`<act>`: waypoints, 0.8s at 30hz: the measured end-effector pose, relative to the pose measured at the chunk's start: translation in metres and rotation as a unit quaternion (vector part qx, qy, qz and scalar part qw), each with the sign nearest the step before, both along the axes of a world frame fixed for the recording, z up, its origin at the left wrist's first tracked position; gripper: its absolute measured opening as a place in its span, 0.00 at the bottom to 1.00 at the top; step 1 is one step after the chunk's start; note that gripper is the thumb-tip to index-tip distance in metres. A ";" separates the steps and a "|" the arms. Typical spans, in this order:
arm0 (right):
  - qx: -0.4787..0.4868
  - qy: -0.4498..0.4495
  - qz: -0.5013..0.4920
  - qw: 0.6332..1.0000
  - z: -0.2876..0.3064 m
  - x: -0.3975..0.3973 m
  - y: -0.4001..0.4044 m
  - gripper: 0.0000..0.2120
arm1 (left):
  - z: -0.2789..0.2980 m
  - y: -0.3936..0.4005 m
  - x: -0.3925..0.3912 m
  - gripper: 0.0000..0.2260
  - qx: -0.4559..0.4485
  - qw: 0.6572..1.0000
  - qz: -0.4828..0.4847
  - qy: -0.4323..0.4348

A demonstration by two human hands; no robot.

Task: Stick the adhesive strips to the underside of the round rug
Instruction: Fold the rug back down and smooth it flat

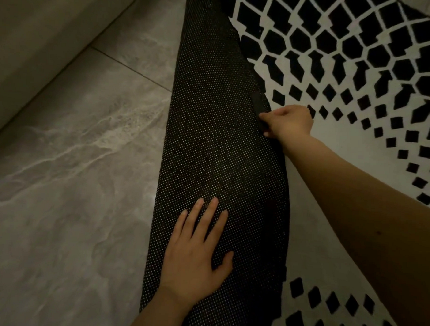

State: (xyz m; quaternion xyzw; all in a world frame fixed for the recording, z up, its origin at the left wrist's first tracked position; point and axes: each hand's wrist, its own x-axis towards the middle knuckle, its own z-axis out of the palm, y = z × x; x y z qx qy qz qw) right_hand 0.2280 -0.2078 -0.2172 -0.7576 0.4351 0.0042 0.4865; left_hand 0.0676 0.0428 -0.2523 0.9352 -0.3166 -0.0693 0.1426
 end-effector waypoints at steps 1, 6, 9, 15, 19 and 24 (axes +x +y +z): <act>-0.040 0.005 0.040 0.998 0.000 0.003 -0.001 0.06 | 0.000 0.000 0.000 0.29 0.000 1.000 0.000 0.000; -0.334 0.048 0.220 0.915 0.006 0.007 -0.007 0.22 | 0.000 0.001 0.000 0.29 0.004 1.000 -0.001 0.000; -0.438 -0.023 0.374 0.817 0.003 0.000 -0.005 0.23 | 0.002 0.001 0.000 0.29 0.005 1.000 -0.004 -0.003; -0.424 0.086 0.460 0.775 -0.015 -0.001 0.001 0.29 | 0.001 0.001 0.001 0.29 0.006 1.000 -0.002 -0.004; -0.422 0.104 0.474 0.766 -0.006 -0.003 -0.003 0.30 | 0.003 0.001 0.001 0.29 0.012 1.000 -0.004 0.008; -0.451 0.091 0.443 0.770 -0.010 -0.048 0.008 0.29 | 0.003 0.001 0.001 0.29 0.021 1.000 -0.004 0.004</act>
